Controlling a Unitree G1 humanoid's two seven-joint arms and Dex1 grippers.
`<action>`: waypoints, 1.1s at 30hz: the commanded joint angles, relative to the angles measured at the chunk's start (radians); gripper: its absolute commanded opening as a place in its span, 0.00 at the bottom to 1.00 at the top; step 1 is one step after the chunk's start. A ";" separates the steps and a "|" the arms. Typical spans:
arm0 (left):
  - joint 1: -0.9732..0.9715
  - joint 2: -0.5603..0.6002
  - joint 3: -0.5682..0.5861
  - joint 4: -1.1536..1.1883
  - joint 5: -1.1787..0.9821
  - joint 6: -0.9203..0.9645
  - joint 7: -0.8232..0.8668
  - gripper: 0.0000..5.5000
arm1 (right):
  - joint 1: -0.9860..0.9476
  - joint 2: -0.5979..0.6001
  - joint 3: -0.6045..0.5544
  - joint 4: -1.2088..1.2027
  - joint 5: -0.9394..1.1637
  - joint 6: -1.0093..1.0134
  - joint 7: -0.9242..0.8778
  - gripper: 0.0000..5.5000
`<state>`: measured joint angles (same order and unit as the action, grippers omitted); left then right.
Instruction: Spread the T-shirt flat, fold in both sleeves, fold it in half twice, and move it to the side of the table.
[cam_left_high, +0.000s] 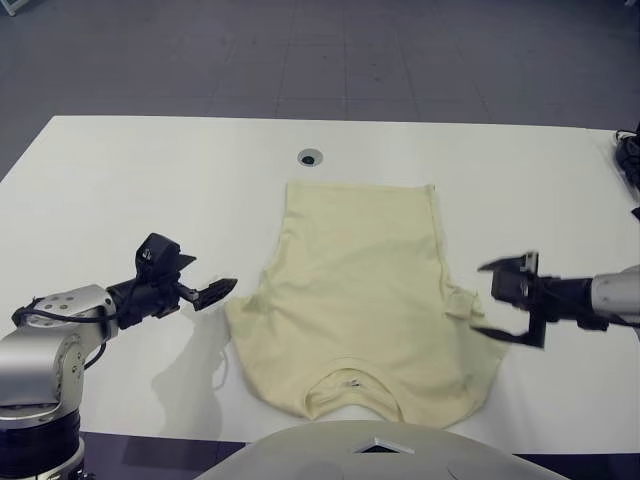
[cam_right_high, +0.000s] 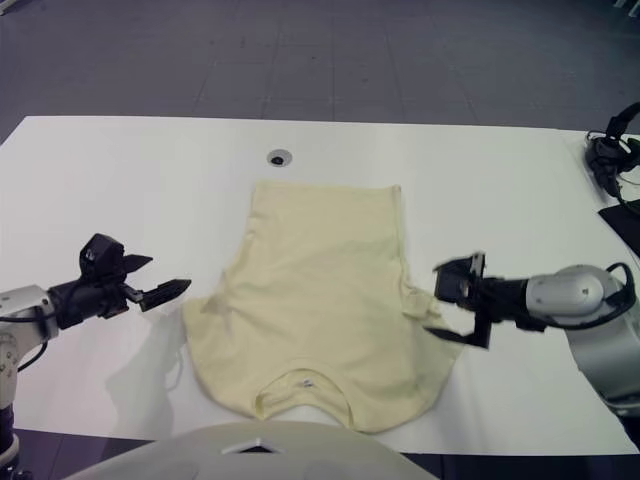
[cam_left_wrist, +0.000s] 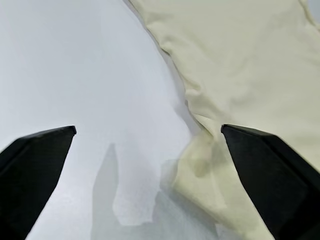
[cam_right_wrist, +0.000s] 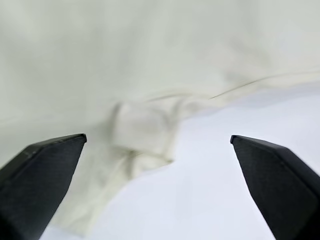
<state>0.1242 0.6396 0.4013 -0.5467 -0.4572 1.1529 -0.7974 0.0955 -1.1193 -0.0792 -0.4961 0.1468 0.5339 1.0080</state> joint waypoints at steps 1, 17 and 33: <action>0.015 -0.030 -0.008 0.037 -0.063 0.032 0.017 0.95 | -0.103 0.096 -0.013 -0.015 0.034 0.108 -0.102 0.98; 0.103 0.002 -0.176 0.076 -0.069 -0.099 0.073 0.46 | -0.177 0.127 0.020 0.003 0.046 0.136 -0.151 0.98; 0.059 0.039 -0.170 0.132 -0.042 -0.157 0.119 0.00 | -0.183 0.121 0.047 0.029 0.015 0.101 -0.163 0.98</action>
<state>0.2050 0.6650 0.2251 -0.4433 -0.5150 1.0097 -0.7031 -0.0749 -0.9953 -0.0371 -0.4712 0.1763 0.6415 0.8513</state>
